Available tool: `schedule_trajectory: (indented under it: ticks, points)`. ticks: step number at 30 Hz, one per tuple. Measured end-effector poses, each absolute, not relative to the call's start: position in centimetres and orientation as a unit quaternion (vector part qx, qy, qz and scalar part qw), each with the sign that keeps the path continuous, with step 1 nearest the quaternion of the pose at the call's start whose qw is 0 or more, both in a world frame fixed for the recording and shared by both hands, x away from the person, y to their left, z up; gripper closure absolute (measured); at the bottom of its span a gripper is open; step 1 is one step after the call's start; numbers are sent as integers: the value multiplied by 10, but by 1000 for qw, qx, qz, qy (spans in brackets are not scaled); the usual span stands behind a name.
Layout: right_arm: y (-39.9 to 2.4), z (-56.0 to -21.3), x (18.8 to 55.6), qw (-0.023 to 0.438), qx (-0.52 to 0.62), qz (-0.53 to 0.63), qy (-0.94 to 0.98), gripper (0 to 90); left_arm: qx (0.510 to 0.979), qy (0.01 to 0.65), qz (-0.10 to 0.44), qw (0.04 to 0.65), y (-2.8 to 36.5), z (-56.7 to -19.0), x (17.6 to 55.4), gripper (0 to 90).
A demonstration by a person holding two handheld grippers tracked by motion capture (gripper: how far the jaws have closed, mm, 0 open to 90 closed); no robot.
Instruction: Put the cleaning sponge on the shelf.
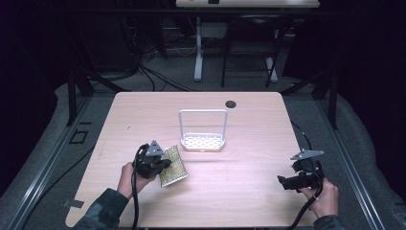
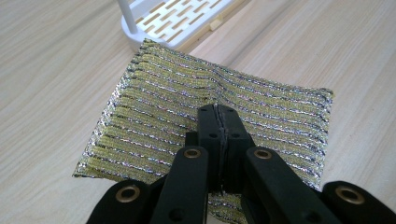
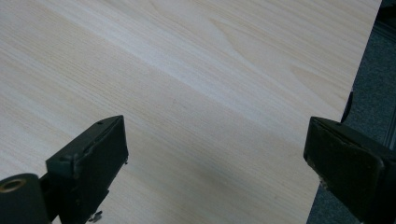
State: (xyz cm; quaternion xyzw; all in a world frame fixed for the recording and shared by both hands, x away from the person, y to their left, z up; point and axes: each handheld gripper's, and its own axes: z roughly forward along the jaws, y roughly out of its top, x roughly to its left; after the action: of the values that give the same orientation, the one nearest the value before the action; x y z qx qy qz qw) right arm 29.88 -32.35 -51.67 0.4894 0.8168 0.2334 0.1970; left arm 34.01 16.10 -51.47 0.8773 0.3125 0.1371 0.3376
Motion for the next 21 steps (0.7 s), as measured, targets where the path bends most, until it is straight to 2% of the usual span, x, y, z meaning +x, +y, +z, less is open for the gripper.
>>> schedule_trajectory:
  ticks: [21]
  points:
    - [-323, -517, 300, 191, 490, 227, 820, 56, 891, 267, 125, 346, 128, -514, 344, 895]
